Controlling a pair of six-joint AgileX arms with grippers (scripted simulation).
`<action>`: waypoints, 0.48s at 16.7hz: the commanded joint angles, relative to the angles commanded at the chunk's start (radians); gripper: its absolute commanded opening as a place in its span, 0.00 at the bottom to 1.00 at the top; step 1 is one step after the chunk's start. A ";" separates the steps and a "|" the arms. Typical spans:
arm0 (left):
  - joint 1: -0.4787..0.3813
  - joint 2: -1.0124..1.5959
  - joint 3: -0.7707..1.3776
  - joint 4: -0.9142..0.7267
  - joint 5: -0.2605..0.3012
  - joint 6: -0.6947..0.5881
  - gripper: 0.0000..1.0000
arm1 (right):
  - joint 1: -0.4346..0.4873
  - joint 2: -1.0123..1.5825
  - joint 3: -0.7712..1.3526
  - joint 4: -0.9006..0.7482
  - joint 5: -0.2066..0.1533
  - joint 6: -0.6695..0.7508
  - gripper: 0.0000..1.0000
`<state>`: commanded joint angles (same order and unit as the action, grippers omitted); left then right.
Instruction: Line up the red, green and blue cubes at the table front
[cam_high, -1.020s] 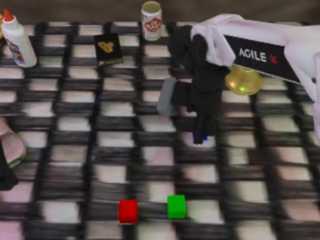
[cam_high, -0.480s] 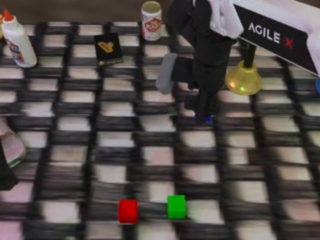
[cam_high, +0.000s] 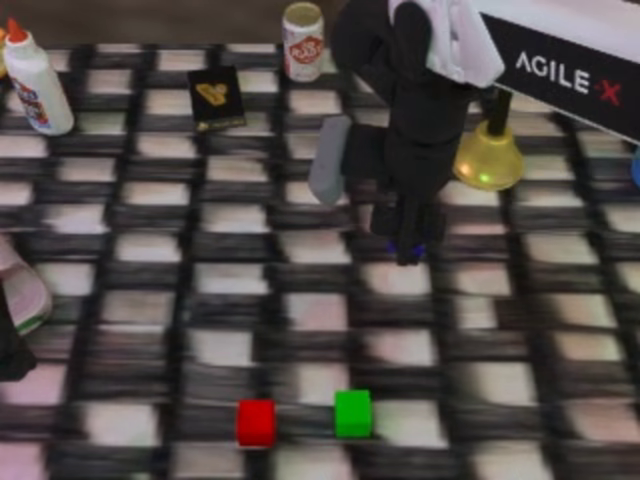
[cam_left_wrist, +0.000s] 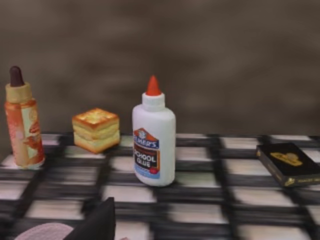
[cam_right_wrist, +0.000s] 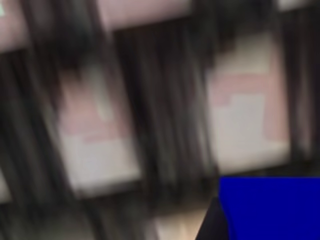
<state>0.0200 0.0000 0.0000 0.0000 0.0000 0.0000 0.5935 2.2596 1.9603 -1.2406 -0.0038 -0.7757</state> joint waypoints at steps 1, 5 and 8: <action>0.000 0.000 0.000 0.000 0.000 0.000 1.00 | 0.015 -0.045 -0.065 0.016 -0.001 -0.002 0.00; 0.000 0.000 0.000 0.000 0.000 0.000 1.00 | 0.085 -0.247 -0.400 0.084 -0.005 -0.010 0.00; 0.000 0.000 0.000 0.000 0.000 0.000 1.00 | 0.136 -0.395 -0.602 0.137 -0.008 -0.017 0.00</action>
<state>0.0200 0.0000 0.0000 0.0000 0.0000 0.0000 0.7291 1.8643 1.3586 -1.1039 -0.0117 -0.7926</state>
